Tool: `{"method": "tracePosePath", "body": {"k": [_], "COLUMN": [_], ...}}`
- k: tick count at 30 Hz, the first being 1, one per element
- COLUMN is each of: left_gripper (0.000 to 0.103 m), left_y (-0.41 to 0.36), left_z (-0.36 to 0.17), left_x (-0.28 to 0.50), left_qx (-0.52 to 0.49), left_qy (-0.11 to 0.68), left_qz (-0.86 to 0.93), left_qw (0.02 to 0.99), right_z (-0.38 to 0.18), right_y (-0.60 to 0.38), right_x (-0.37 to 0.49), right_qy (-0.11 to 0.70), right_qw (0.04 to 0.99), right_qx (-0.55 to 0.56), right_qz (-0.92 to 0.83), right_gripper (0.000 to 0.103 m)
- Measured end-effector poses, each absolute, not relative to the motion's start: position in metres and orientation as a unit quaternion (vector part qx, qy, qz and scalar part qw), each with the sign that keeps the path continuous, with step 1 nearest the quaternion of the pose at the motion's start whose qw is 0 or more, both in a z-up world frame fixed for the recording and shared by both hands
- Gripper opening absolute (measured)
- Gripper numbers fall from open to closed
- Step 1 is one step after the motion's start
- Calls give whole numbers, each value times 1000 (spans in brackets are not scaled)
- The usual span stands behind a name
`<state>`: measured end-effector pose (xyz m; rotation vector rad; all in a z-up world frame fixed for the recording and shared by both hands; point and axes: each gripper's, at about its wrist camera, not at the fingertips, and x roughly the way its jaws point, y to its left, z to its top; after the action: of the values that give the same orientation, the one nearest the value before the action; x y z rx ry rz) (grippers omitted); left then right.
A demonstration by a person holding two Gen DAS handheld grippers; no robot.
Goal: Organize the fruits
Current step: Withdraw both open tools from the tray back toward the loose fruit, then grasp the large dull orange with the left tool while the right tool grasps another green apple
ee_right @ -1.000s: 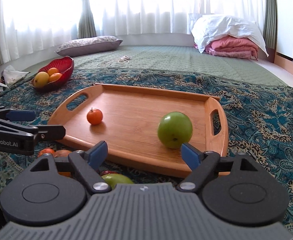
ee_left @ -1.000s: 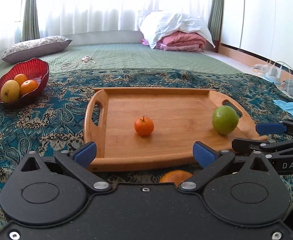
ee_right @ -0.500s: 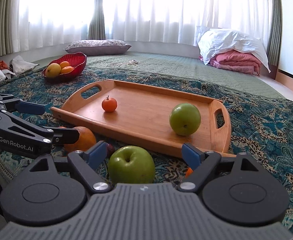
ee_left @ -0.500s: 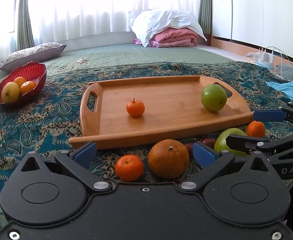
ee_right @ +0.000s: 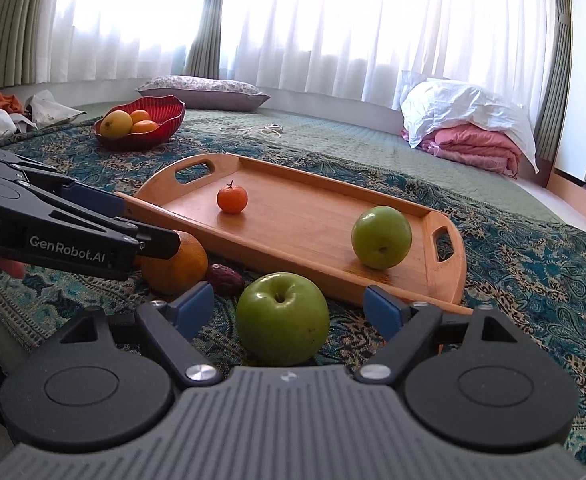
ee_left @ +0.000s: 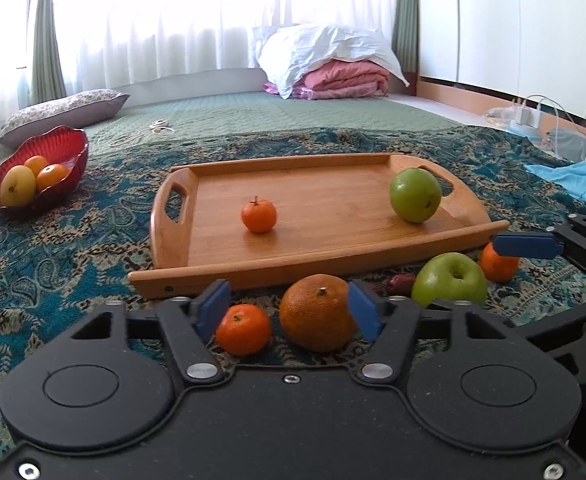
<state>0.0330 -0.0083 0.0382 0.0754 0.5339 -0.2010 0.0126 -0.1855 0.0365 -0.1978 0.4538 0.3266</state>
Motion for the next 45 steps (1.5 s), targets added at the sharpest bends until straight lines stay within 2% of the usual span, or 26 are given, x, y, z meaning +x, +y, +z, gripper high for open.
{"method": "tracePosePath", "body": {"k": [2, 3, 9, 15, 22, 33, 45], "left_gripper": [44, 43, 44, 46, 47, 49, 49], "left_y": [-10, -11, -14, -18, -19, -17, -16], "left_z": [37, 36, 29, 22, 8, 4, 1], "left_x": [33, 33, 35, 36, 43, 47, 47], "left_qx": [32, 29, 20, 18, 6, 1, -5], "left_qy": [269, 273, 283, 289, 306, 301, 294], "left_qz": [-111, -114, -119, -119, -113, -114, -115], "left_qw": [956, 955, 952, 950, 945, 947, 949], "right_z": [35, 34, 30, 24, 17, 7, -1], "right_y": [-185, -185, -185, -179, -172, -176, -174], "right_x": [11, 10, 8, 6, 5, 15, 23], "right_qy": [220, 220, 229, 228, 213, 225, 234], "right_qw": [958, 958, 957, 957, 960, 962, 962], "right_qx": [-96, -93, -82, -95, -118, -80, -74], "right_qz": [158, 157, 156, 151, 138, 130, 123], "right_gripper": [89, 88, 78, 74, 73, 73, 68]}}
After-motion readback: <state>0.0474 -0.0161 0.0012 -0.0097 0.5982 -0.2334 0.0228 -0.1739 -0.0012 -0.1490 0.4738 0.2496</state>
